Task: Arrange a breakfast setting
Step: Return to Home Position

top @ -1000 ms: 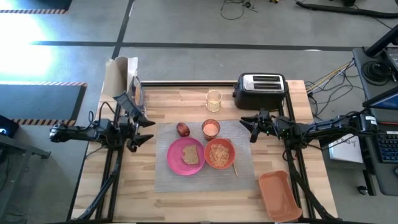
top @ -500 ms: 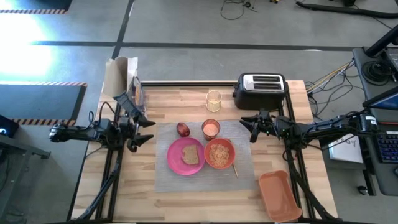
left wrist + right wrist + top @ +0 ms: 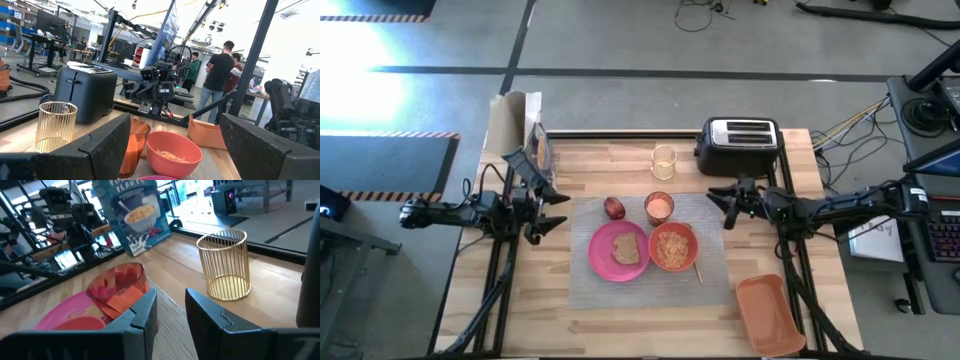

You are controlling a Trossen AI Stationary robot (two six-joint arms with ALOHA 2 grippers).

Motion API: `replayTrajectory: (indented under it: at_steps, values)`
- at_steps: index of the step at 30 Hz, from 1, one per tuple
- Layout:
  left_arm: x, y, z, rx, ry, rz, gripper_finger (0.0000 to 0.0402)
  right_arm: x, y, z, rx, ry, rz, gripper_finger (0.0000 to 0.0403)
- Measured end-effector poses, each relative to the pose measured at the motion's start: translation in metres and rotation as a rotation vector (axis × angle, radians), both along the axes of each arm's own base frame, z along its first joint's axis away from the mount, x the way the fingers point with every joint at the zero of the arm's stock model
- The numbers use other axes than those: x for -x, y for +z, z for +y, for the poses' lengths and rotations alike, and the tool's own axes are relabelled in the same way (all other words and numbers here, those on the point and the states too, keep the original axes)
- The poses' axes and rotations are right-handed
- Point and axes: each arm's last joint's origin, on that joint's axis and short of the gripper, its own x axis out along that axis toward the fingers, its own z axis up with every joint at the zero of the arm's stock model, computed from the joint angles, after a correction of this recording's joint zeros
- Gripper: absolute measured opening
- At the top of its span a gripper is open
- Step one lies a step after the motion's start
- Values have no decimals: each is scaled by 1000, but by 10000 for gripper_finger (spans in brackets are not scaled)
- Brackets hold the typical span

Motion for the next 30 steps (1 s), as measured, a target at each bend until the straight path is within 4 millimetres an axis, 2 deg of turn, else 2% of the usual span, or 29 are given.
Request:
replayTrajectory:
  at_steps: [5, 9, 16, 30]
  values:
    - [0, 0, 0, 0, 0, 0, 291, 7, 9, 1, 12, 0, -49, 91]
    - [0, 0, 0, 0, 0, 0, 291, 14, 15, 2, 98, 20, -55, 91]
    - [0, 0, 0, 0, 0, 0, 291, 26, 17, 5, 19, 54, -80, 91]
    - [0, 0, 0, 0, 0, 0, 291, 48, 23, 7, 9, 53, -167, 91]
